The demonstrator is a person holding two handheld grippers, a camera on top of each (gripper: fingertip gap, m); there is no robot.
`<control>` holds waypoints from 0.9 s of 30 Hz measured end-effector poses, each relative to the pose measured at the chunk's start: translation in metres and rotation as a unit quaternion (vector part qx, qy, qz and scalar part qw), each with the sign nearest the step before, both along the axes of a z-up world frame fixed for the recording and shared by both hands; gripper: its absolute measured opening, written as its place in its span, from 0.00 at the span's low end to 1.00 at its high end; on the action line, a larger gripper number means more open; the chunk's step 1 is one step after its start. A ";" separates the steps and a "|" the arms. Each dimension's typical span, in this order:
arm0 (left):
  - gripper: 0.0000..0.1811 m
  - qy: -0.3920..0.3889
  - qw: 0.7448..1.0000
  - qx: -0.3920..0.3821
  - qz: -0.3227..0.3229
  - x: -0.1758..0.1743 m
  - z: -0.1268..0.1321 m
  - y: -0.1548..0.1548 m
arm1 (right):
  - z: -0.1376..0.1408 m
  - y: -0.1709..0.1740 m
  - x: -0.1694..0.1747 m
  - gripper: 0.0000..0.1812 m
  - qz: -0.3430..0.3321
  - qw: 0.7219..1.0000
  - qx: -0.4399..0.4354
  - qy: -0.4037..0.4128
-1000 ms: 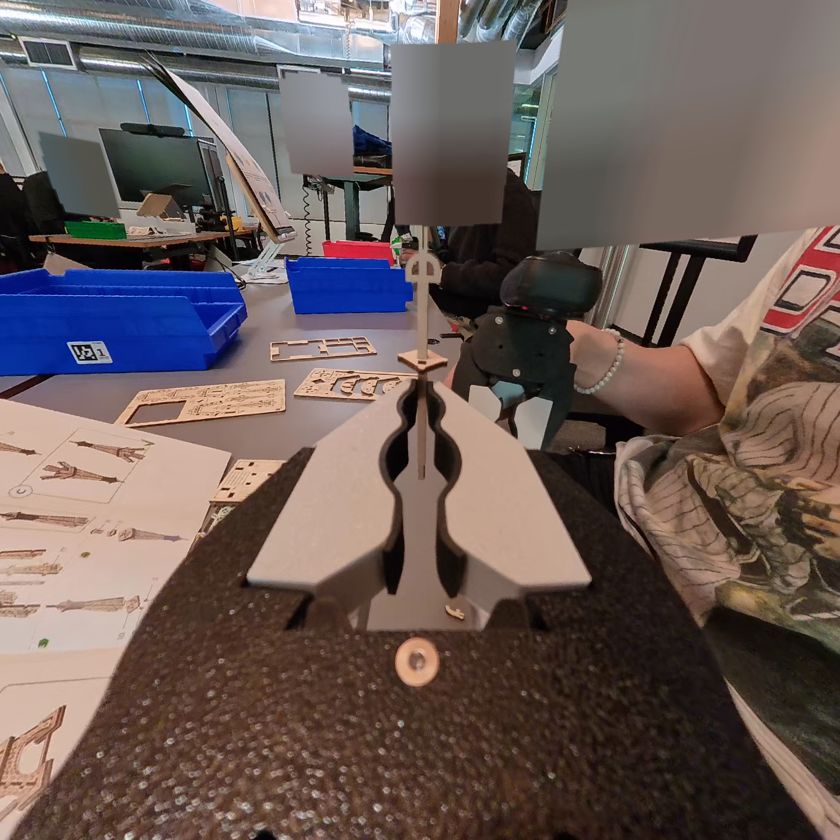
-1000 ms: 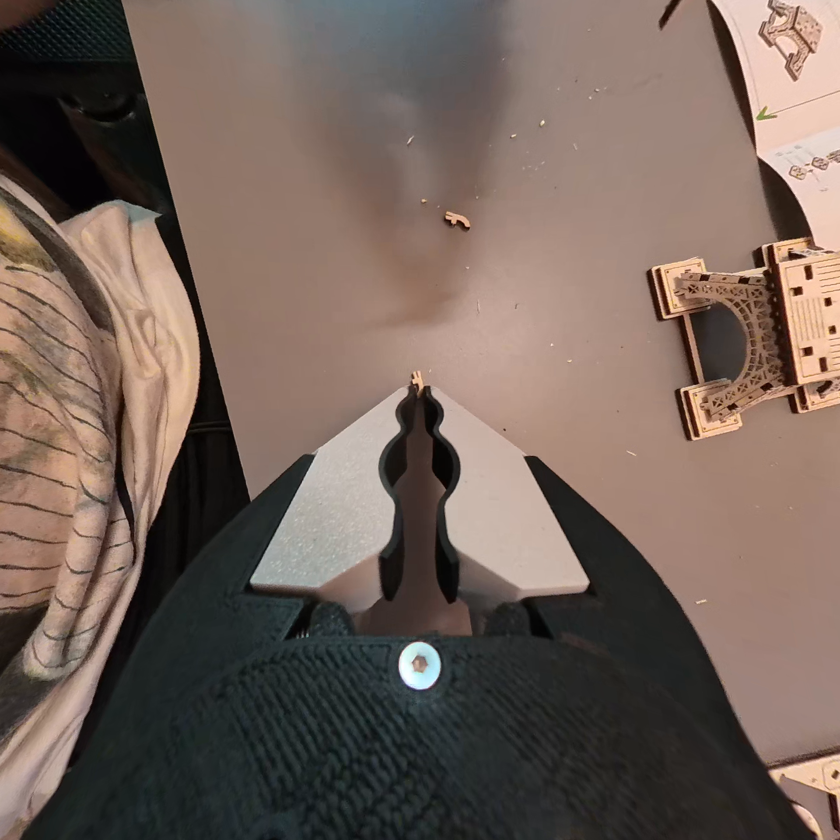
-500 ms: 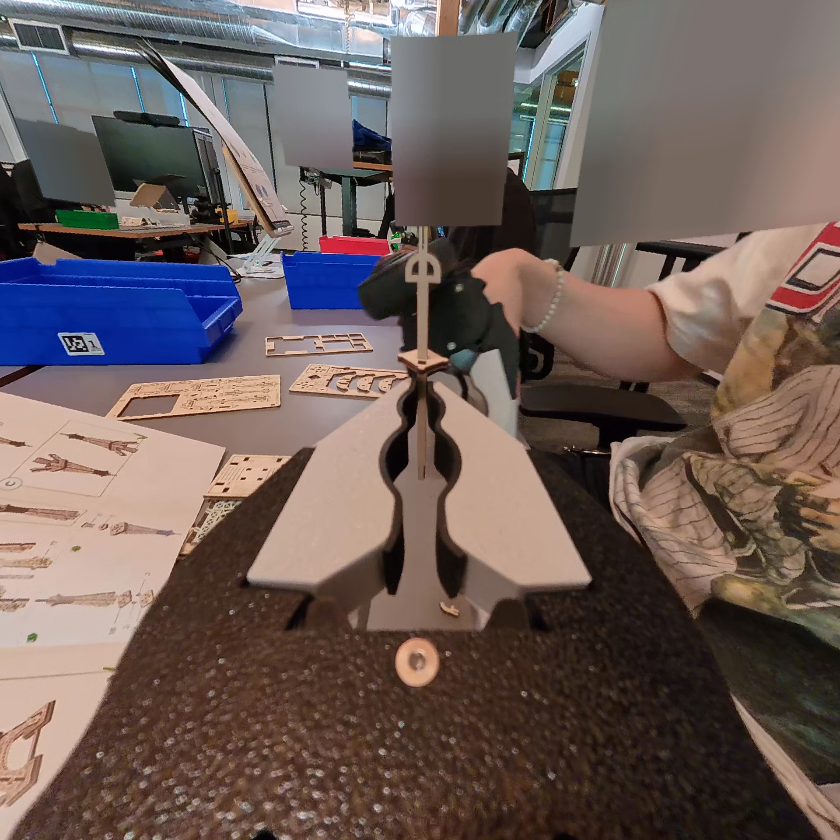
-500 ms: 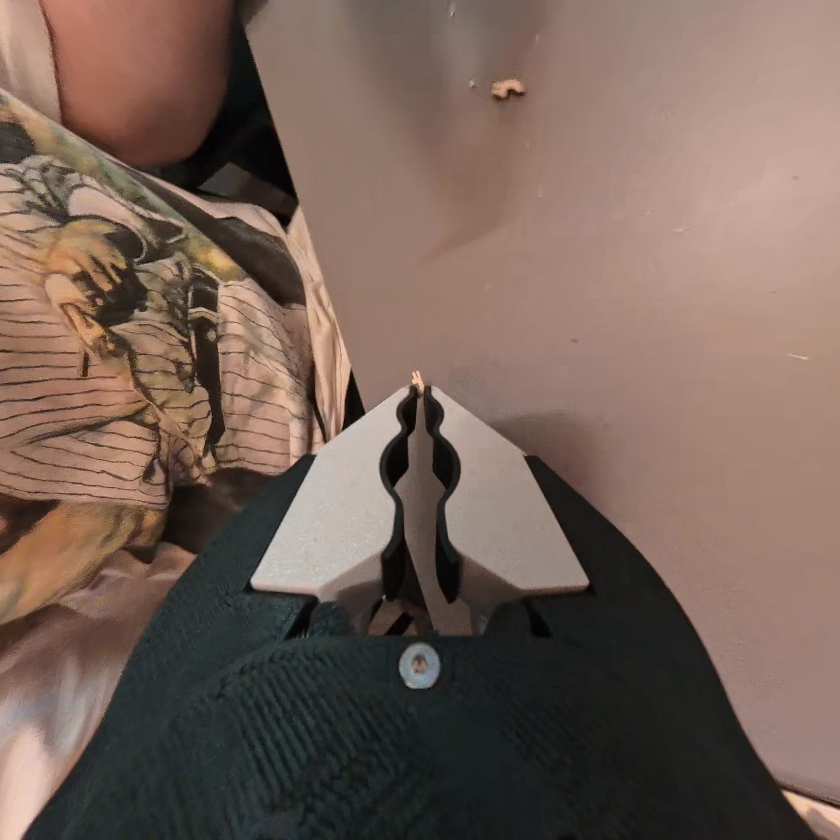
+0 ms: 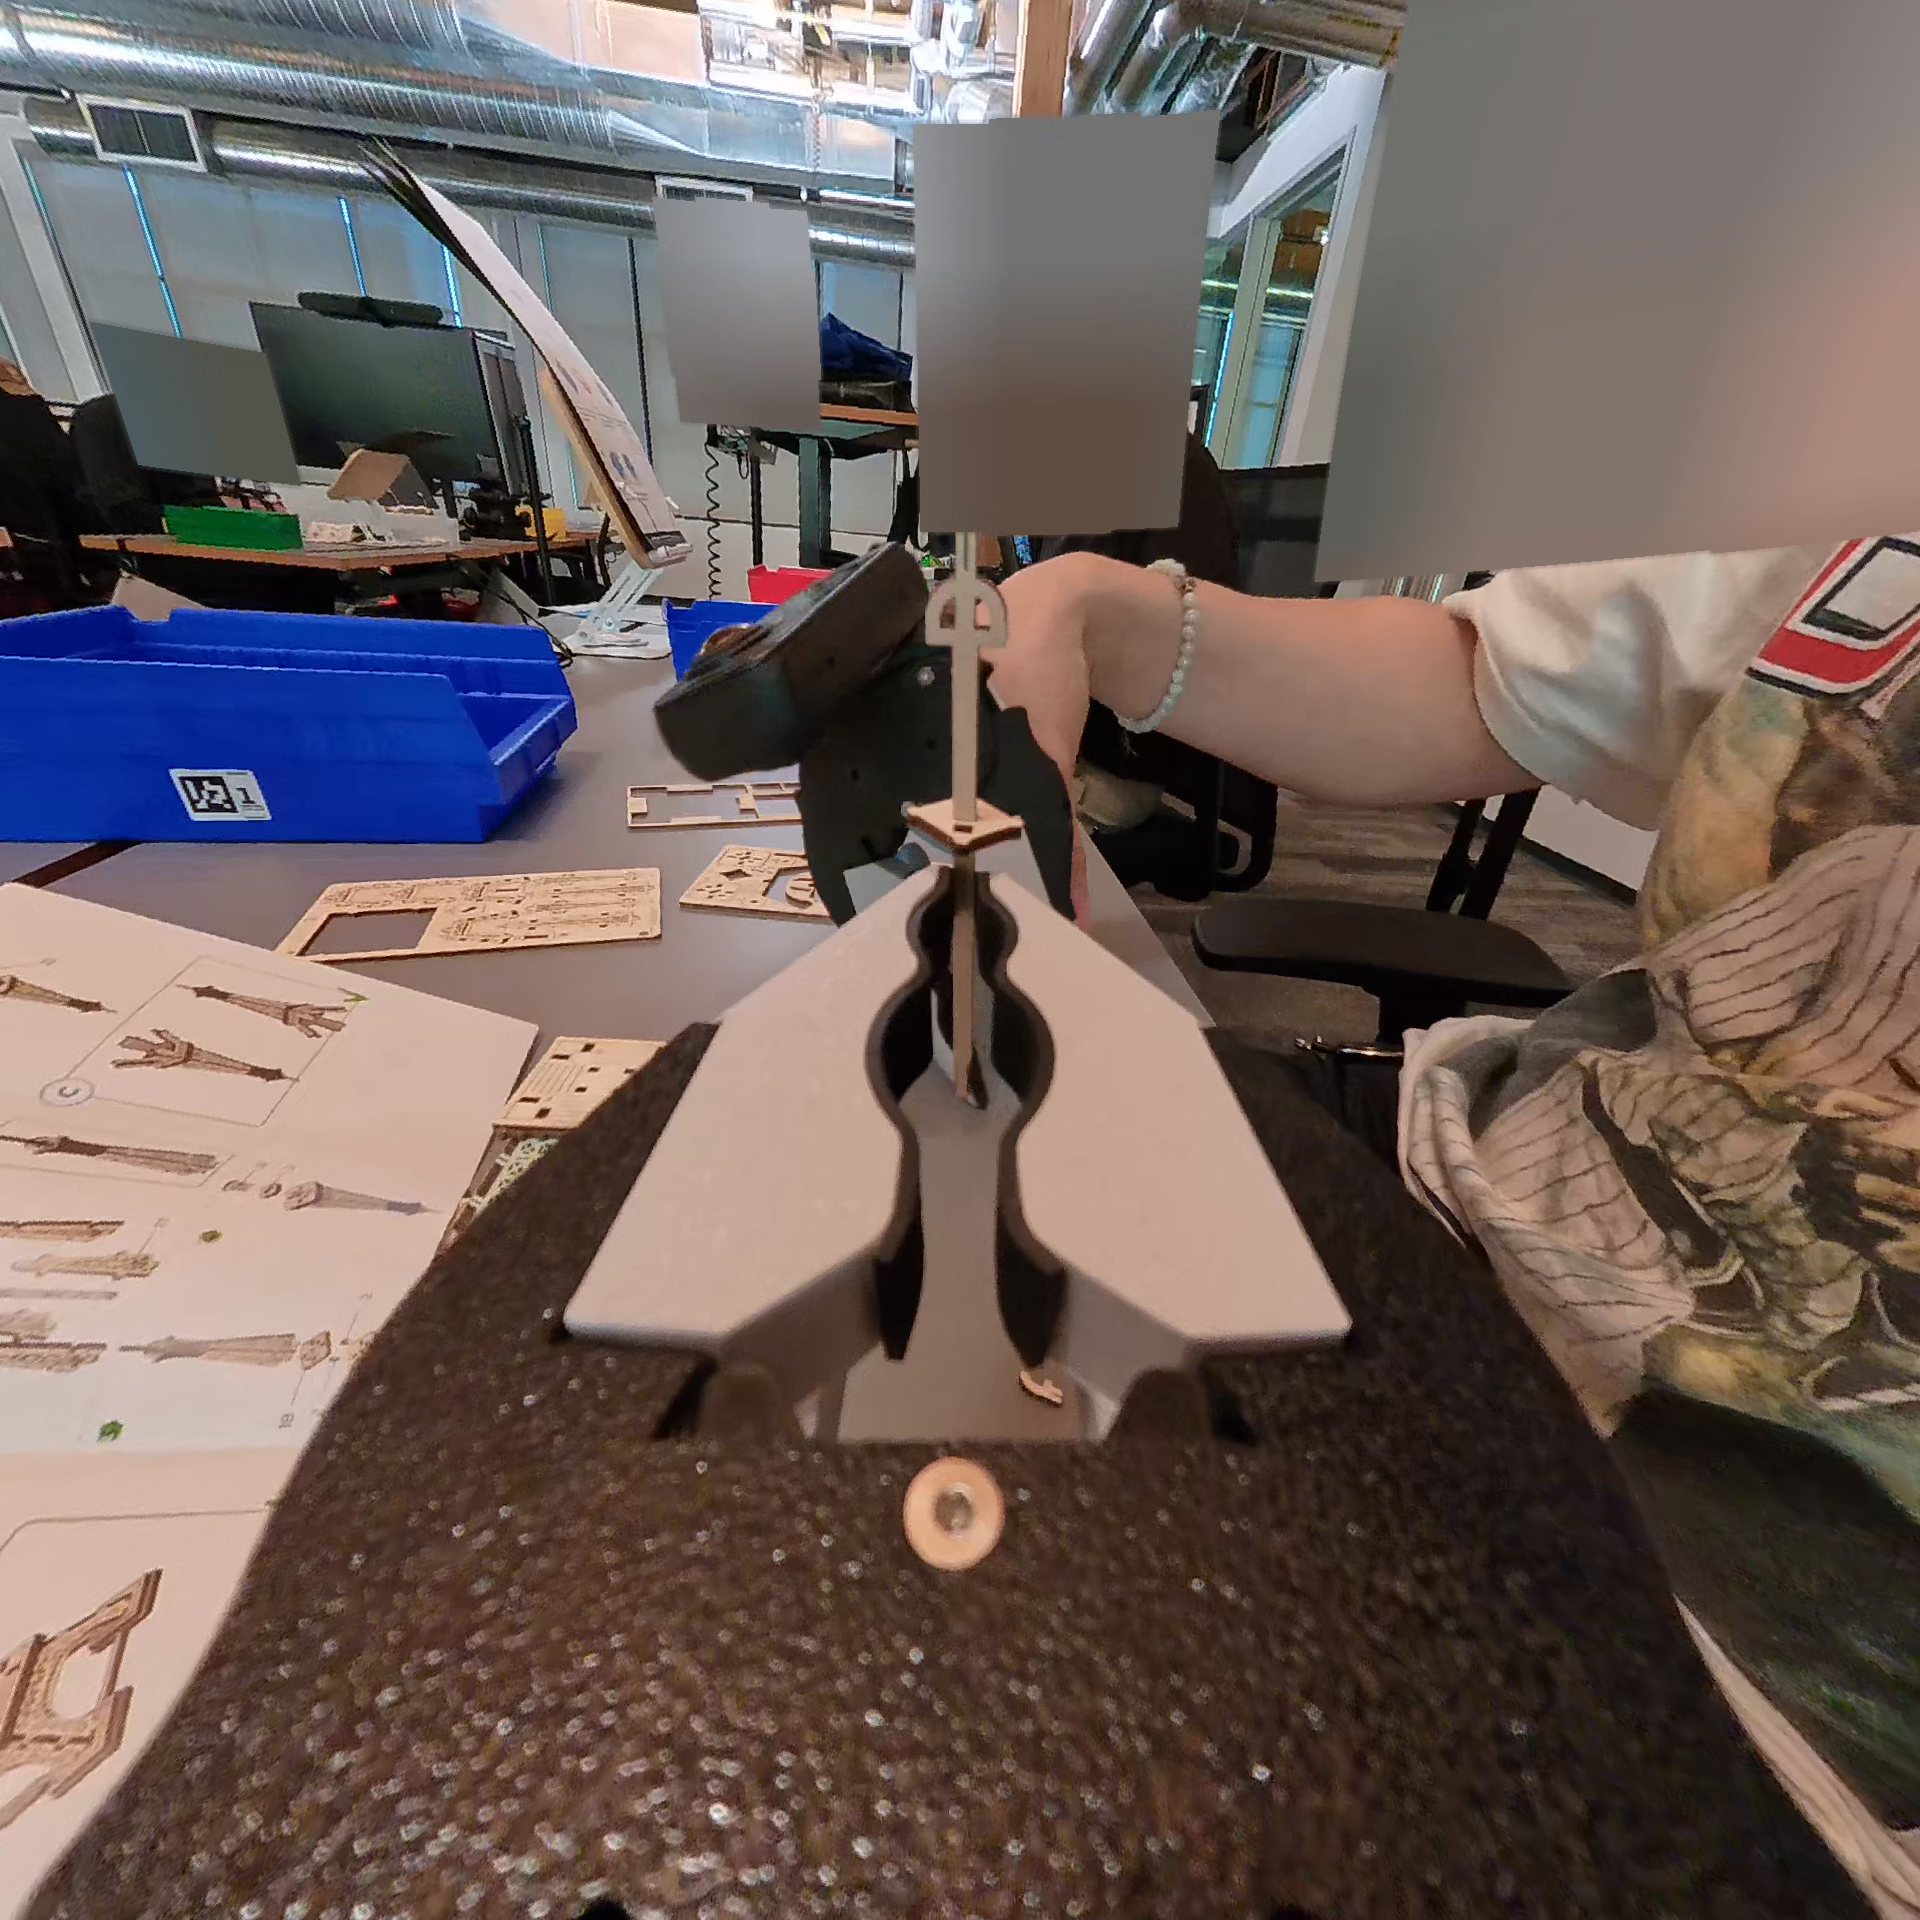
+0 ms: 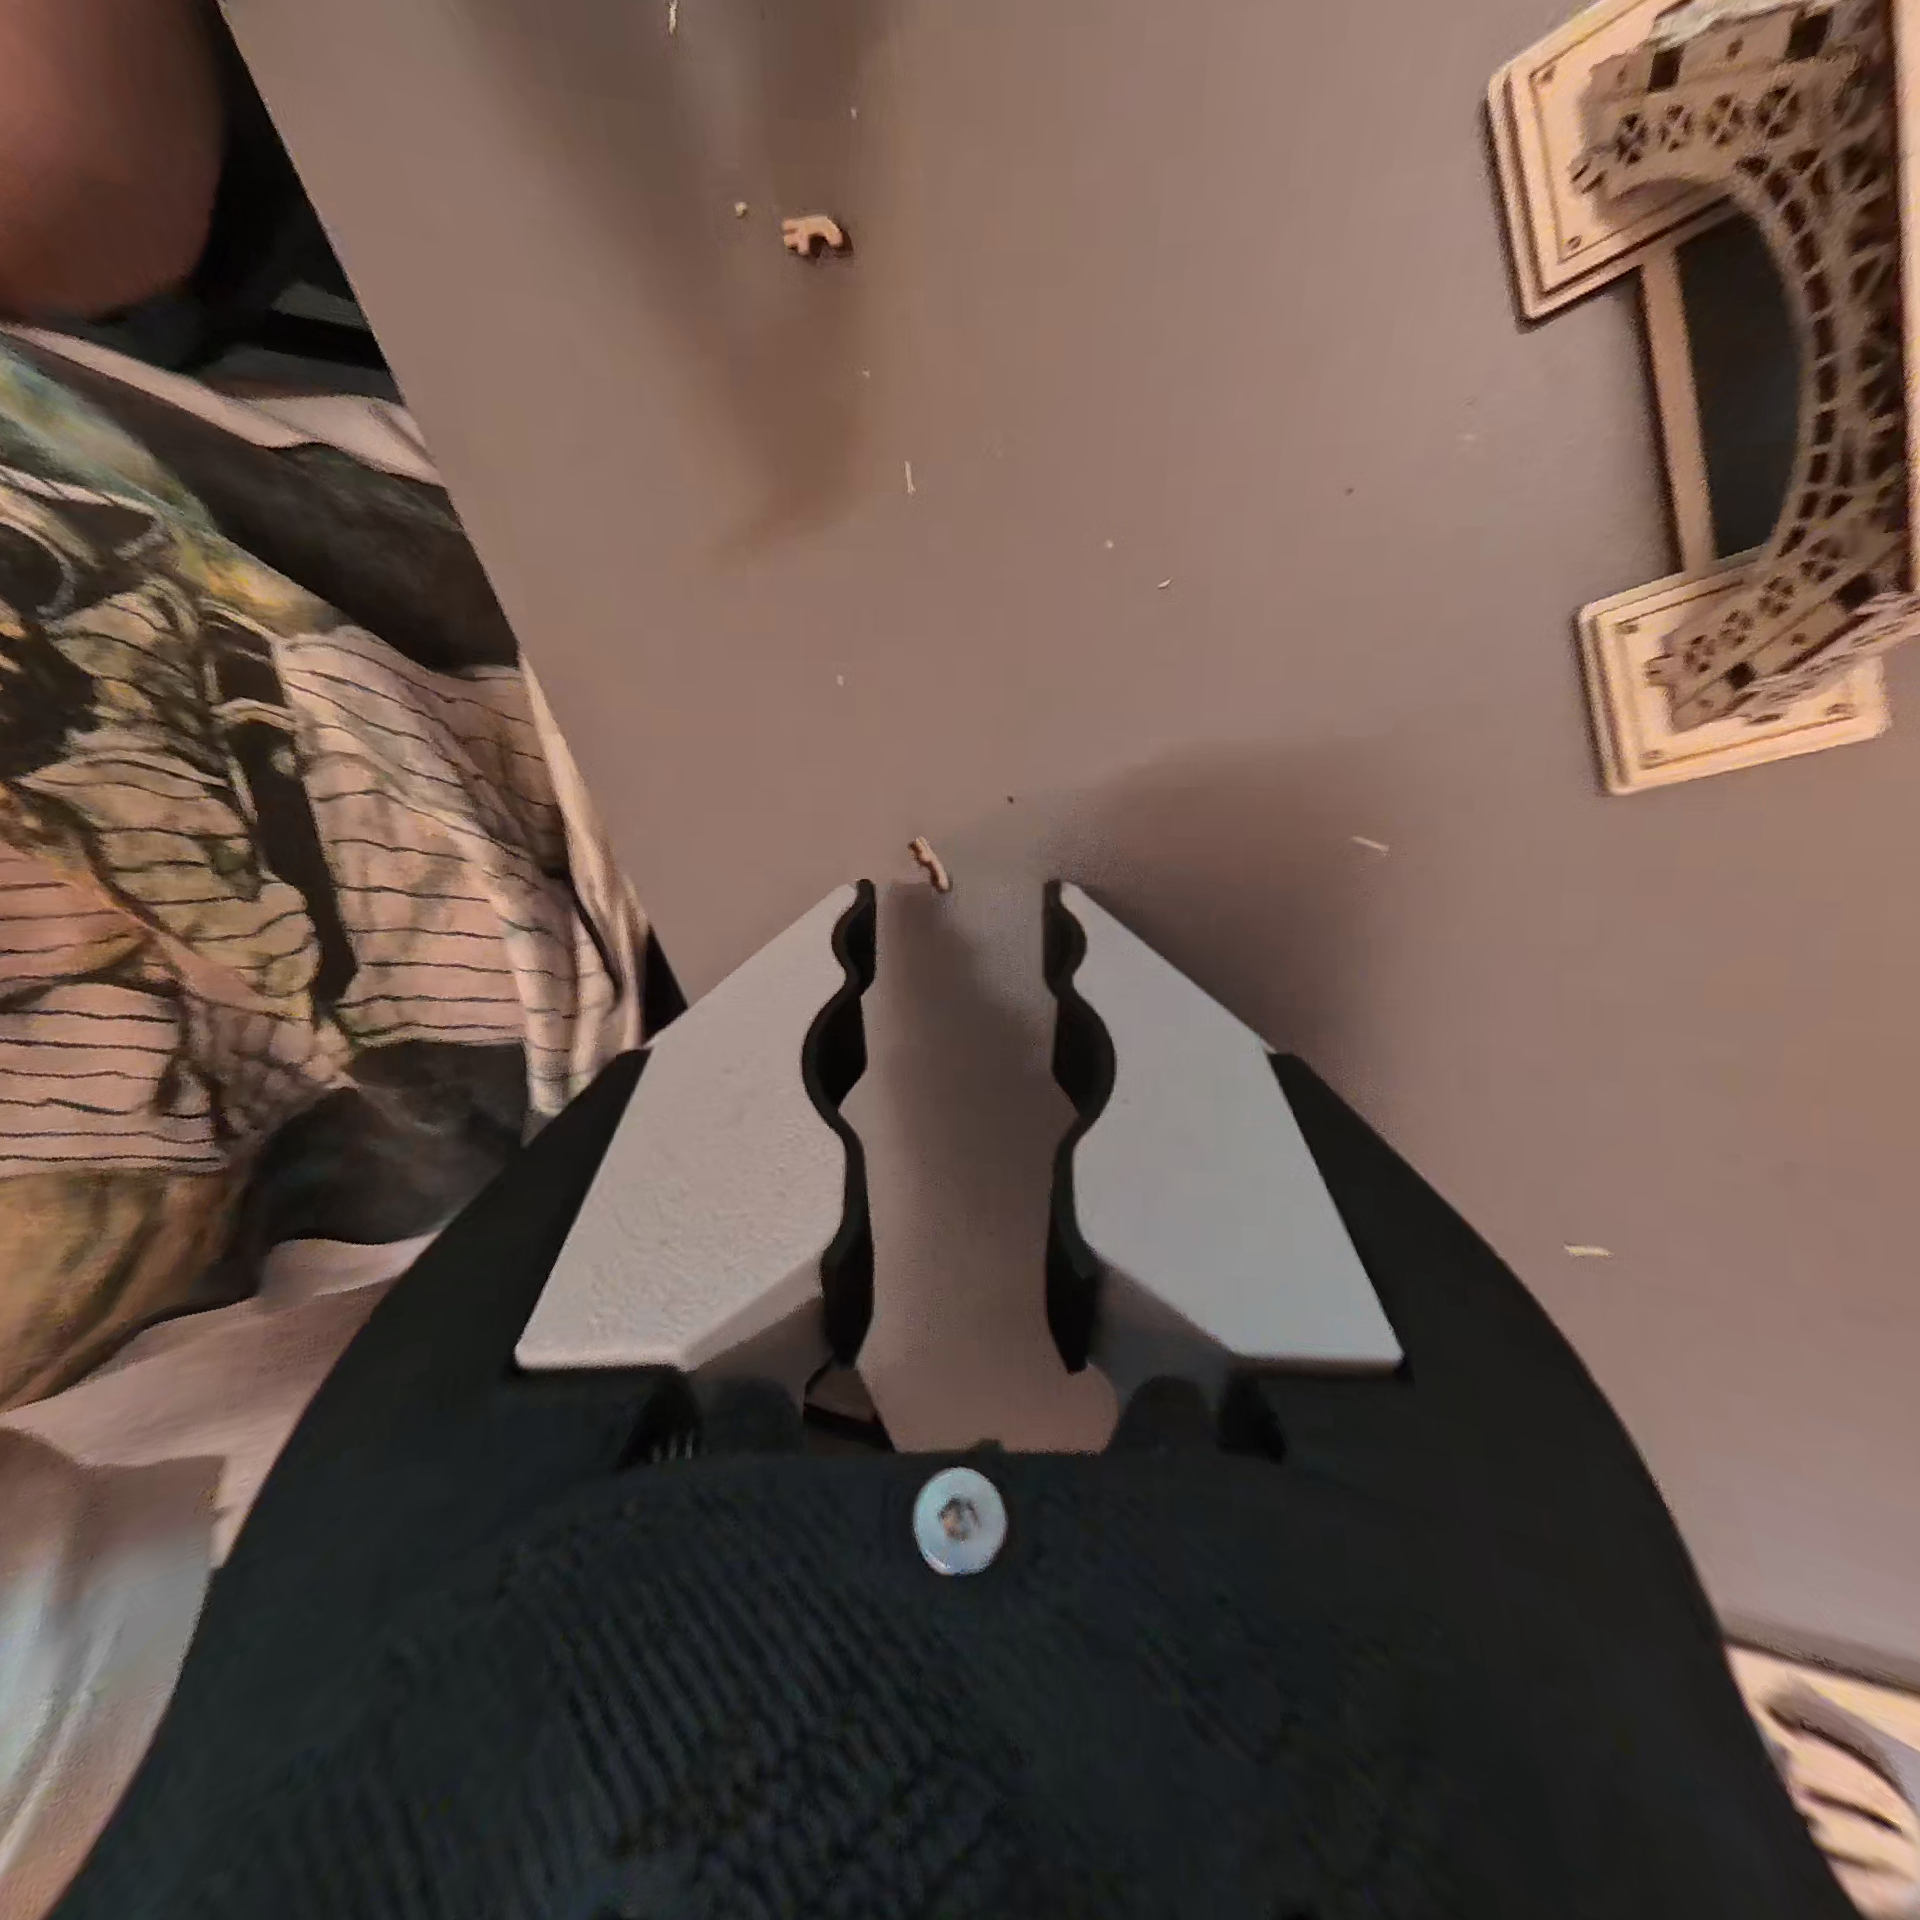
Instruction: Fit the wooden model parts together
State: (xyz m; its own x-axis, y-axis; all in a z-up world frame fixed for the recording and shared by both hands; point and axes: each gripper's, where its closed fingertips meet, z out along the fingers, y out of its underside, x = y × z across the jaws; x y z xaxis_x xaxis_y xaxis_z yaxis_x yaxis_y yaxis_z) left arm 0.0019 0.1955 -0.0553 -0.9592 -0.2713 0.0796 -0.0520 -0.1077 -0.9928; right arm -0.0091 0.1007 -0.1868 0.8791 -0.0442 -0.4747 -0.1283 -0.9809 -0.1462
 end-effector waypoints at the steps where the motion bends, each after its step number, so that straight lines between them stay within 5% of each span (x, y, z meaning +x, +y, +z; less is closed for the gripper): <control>1: 0.00 0.000 1.000 -0.001 0.000 0.000 0.000 0.000 | -0.001 -0.002 0.005 0.17 0.009 1.000 -0.002 -0.027; 6: 0.00 -0.003 1.000 0.000 0.002 0.000 0.001 0.001 | 0.000 -0.003 0.018 0.15 0.099 0.974 0.060 -0.196; 16: 0.00 -0.005 1.000 0.000 -0.007 -0.003 0.002 -0.003 | 0.007 0.009 -0.004 0.07 0.082 0.946 0.224 -0.220; 27: 0.00 -0.011 1.000 0.000 -0.019 -0.007 0.003 -0.007 | -0.007 0.004 -0.005 0.03 0.093 0.939 0.261 -0.204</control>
